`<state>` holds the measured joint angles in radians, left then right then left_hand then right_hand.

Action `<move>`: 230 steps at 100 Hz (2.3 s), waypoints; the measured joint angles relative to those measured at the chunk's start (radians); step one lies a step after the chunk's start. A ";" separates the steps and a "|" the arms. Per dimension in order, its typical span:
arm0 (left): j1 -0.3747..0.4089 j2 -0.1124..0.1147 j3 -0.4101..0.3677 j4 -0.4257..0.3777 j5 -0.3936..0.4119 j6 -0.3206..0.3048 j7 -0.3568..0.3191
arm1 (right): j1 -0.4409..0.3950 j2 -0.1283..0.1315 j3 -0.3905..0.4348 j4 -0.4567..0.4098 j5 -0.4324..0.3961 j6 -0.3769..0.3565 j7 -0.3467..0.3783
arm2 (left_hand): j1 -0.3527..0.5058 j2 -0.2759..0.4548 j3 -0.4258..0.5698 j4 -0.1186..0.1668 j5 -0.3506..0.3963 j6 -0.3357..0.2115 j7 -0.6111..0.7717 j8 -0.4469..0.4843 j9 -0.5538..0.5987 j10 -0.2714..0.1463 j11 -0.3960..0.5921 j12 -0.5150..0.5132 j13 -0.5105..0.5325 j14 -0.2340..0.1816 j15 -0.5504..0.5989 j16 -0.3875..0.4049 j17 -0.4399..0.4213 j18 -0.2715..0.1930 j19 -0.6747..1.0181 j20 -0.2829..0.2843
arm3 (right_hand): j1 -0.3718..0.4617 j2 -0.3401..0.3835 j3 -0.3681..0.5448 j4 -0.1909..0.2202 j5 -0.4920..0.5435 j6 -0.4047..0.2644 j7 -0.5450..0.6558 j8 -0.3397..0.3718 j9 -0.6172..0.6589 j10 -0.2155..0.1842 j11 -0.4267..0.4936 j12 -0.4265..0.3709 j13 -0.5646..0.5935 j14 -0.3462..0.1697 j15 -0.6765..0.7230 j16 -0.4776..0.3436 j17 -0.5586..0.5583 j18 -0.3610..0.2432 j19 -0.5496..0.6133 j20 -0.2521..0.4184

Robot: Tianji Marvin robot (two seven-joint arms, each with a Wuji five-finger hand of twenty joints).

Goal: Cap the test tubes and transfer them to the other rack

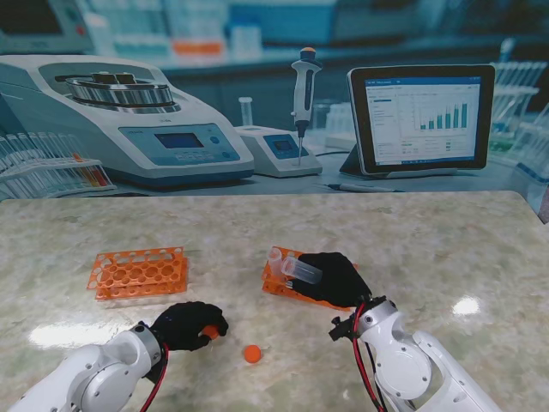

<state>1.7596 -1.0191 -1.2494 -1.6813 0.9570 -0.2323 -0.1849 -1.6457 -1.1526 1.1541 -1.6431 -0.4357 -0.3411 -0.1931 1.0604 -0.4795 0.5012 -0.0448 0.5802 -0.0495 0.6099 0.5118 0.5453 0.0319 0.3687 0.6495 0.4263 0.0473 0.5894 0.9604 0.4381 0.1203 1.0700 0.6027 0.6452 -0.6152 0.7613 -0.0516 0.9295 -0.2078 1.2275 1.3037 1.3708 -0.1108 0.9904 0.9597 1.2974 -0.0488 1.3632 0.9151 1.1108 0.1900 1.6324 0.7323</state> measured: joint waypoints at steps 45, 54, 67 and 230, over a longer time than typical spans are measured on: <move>-0.004 -0.003 0.009 0.029 0.018 -0.013 0.066 | -0.005 0.000 0.004 -0.004 0.000 0.001 -0.001 | 0.102 -0.022 -0.072 -0.005 0.023 -0.001 0.085 0.041 0.034 -0.015 -0.007 0.193 0.122 0.005 0.027 0.149 0.153 -0.038 0.067 -0.149 | 0.000 0.000 -0.006 0.000 0.000 0.000 -0.001 0.008 0.000 0.000 0.000 0.000 0.000 0.000 0.000 0.000 0.000 0.000 0.000 0.000; -0.008 -0.004 0.014 0.038 0.018 -0.013 0.082 | -0.006 0.000 0.004 -0.004 0.000 0.001 -0.001 | 0.110 -0.036 -0.080 -0.005 0.025 -0.002 0.100 0.042 0.051 -0.017 -0.008 0.224 0.146 0.007 0.015 0.174 0.176 -0.038 0.077 -0.226 | 0.000 0.000 -0.007 0.000 0.000 0.000 -0.001 0.008 0.000 0.000 0.000 0.000 0.000 0.000 0.000 0.000 0.000 0.000 0.000 0.000; -0.017 -0.005 0.022 0.047 0.013 -0.010 0.089 | -0.006 0.000 0.004 -0.005 0.000 0.001 -0.001 | 0.110 -0.048 -0.087 -0.006 0.042 -0.006 0.106 0.042 0.067 -0.019 0.004 0.258 0.172 0.010 0.016 0.188 0.189 -0.038 0.085 -0.241 | 0.000 0.000 -0.011 0.000 0.000 -0.001 -0.001 0.008 0.000 0.000 0.000 0.000 0.000 0.000 0.000 -0.007 0.000 0.000 -0.001 0.000; -0.065 -0.022 0.065 0.104 -0.069 -0.026 0.148 | -0.003 -0.001 -0.003 -0.005 0.023 0.000 0.000 | 0.133 -0.099 0.019 -0.058 0.119 0.025 0.121 0.030 0.126 0.001 -0.030 0.238 0.272 0.097 0.005 0.198 0.211 -0.002 0.127 -0.270 | 0.000 0.002 -0.021 0.000 0.000 -0.010 -0.013 0.014 -0.001 0.001 0.000 -0.006 0.000 0.002 -0.001 -0.009 0.000 0.000 -0.012 -0.001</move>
<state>1.6945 -1.0409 -1.1843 -1.5774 0.8877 -0.2580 -0.0372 -1.6488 -1.1533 1.1512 -1.6476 -0.4130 -0.3410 -0.1932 1.1934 -0.5784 0.5207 -0.1033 0.6988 -0.0246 0.7307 0.5422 0.6709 0.0326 0.3384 0.8872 0.6983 0.1444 0.5949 1.1580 0.6489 0.1180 1.1973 0.3331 0.6455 -0.6133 0.7405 -0.0516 0.9297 -0.2173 1.2146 1.3173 1.3701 -0.1095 0.9904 0.9534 1.2974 -0.0468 1.3622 0.9063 1.1104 0.1904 1.6208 0.7318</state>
